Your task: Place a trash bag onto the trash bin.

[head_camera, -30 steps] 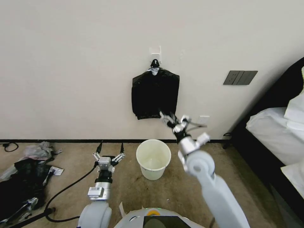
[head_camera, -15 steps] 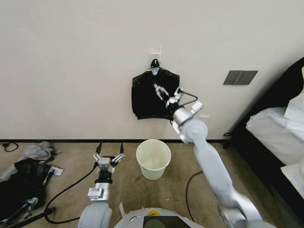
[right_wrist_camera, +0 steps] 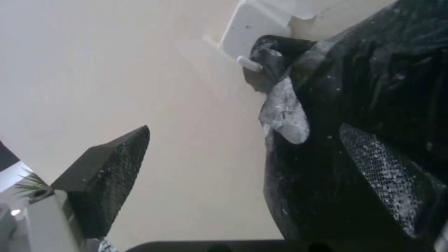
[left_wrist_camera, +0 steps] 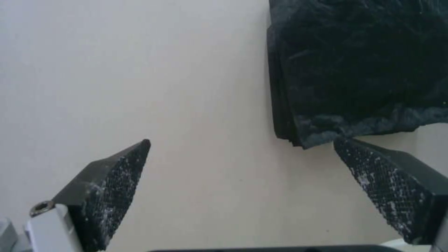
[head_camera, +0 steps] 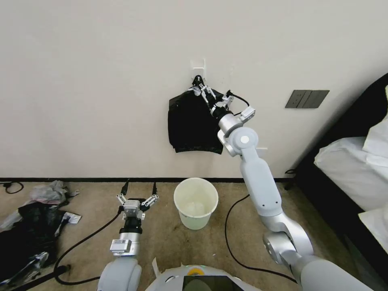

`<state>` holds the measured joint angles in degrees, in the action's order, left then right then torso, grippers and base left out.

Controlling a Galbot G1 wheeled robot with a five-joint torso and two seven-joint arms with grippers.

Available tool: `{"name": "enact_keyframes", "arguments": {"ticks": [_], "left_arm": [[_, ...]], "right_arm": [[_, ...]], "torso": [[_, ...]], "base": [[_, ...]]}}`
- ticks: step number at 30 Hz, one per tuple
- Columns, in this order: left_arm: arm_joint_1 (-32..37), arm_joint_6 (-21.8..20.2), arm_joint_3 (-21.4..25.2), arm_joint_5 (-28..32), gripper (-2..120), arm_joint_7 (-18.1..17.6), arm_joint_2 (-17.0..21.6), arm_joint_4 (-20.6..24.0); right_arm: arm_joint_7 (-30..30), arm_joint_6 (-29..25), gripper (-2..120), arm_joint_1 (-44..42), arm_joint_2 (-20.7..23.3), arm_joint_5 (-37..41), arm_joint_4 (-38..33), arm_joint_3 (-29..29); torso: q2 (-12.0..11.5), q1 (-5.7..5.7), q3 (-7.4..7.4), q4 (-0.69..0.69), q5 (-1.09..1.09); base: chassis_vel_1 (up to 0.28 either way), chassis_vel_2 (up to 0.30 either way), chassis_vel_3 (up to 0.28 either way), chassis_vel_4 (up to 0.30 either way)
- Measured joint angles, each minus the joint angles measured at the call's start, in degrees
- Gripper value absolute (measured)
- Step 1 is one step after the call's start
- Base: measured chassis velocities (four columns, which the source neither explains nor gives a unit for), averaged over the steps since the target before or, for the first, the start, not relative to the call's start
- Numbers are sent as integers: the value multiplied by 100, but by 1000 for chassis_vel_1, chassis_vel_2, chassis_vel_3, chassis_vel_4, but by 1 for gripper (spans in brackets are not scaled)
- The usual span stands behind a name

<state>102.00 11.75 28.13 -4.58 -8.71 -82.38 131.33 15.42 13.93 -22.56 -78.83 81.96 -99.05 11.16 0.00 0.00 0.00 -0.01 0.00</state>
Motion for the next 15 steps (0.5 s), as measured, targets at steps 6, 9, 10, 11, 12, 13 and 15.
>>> {"name": "enact_keyframes", "arguments": {"ticks": [6,9,10,11,12,13,15], "left_arm": [[10,2,-25,1,100,-7,3,-39],[12,2,-48,1,100,-8,-5,-26],[12,2,-47,1,100,-8,0,-25],[12,2,-47,1,100,-8,0,-25],[13,2,-42,1,100,-8,6,-25],[13,3,-35,1,100,-8,10,-25],[13,4,-21,3,100,-8,16,-26]], "right_arm": [[-7,-1,100,148,-84,-86,193,-118],[-28,0,100,274,-133,-107,375,-187],[-42,0,100,331,-157,-116,455,-201],[-42,0,100,331,-157,-116,455,-201],[-51,0,100,370,-172,-123,514,-206],[-58,0,100,399,-185,-130,562,-208],[-72,2,100,434,-197,-135,626,-210]], "torso": [[0,0,0,1,0],[0,0,0,1,0],[0,0,0,1,0],[0,0,0,1,0],[0,0,0,1,0],[0,0,0,1,0],[0,0,0,1,0]], "base": [[0,0,0,0],[0,0,0,0],[0,0,0,0],[0,0,0,0],[0,0,0,0],[0,0,0,0],[0,0,0,0]]}}
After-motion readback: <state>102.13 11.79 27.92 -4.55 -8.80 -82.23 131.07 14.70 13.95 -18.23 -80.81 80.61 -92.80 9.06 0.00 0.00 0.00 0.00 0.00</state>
